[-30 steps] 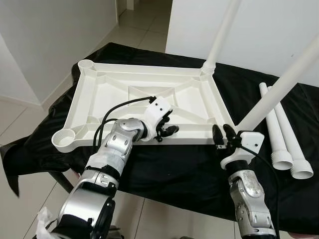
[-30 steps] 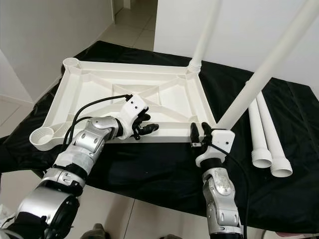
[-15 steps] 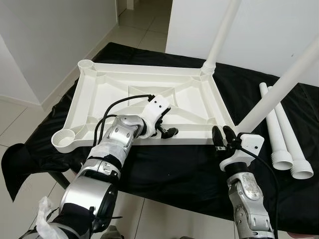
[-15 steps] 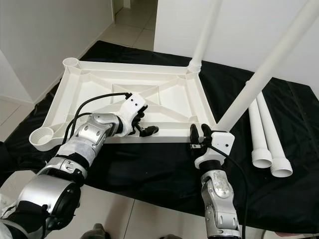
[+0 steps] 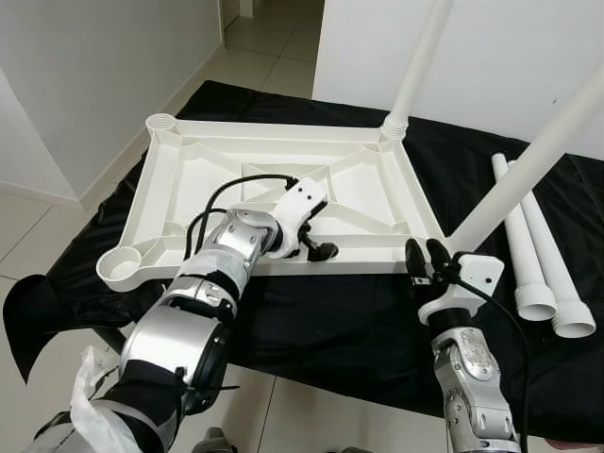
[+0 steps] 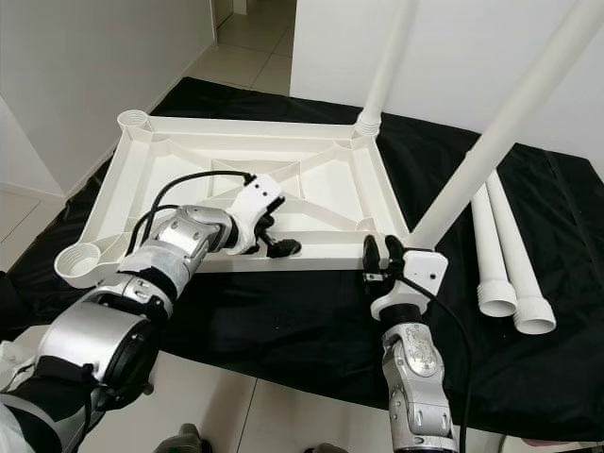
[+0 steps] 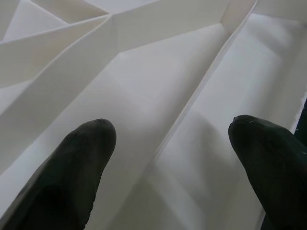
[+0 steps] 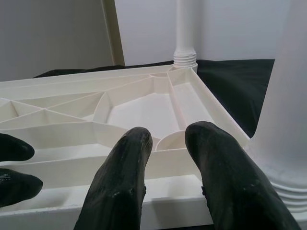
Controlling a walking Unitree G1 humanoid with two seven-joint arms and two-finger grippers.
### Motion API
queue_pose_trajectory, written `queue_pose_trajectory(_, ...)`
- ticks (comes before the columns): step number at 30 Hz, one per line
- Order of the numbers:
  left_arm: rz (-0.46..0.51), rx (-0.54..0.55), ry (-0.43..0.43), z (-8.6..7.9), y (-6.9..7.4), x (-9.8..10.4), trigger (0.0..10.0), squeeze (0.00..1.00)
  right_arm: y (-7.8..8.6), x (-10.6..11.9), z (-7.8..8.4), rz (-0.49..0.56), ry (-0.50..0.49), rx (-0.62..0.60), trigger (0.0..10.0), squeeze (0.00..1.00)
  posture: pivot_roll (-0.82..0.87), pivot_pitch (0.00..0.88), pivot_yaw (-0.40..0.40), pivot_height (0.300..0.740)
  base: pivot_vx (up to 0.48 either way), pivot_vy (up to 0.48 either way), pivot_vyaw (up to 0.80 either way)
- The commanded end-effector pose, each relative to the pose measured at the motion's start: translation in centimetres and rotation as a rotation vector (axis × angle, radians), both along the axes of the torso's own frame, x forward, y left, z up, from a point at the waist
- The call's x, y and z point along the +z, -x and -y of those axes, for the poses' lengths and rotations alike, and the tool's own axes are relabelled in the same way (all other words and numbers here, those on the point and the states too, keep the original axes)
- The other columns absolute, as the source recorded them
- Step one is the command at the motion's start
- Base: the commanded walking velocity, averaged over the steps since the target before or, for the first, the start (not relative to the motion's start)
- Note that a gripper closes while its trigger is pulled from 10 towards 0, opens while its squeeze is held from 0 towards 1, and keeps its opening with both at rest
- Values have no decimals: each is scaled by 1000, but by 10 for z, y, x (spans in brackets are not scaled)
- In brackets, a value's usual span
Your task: Building children table
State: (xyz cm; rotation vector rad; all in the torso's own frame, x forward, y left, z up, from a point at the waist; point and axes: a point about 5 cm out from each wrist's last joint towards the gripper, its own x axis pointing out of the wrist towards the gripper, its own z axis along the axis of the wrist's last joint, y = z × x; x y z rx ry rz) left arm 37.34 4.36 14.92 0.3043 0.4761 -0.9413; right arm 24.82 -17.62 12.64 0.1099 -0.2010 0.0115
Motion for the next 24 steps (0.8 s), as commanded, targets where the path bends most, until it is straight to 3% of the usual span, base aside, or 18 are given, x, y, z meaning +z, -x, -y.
queue_pose_trajectory(1,205,455,-157,-20,-18,1,10000,0,0,0,2,-5,9,-14,10000,0,18,0,-26,740,0,0,0)
queue_pose_trajectory(9,235,478,-224,-22,-21,1,10000,0,-2,0,1,-5,4,-16,10000,0,18,0,-19,740,0,0,0)
queue_pose_trajectory(21,242,527,-188,-22,-23,3,10000,0,0,-1,0,-8,-3,-34,10000,0,7,0,-1,740,0,0,0)
queue_pose_trajectory(22,240,526,-181,-21,-23,3,9294,0,0,-1,0,-8,-4,-35,10000,0,7,0,-1,740,0,0,0)
queue_pose_trajectory(23,240,526,-181,-21,-23,3,9294,0,0,-1,0,-8,-4,-35,10000,0,7,0,-1,740,0,0,0)
queue_pose_trajectory(24,248,536,-168,-21,-24,5,3529,0,0,-1,0,-9,-4,-37,10000,0,6,0,1,740,0,0,0)
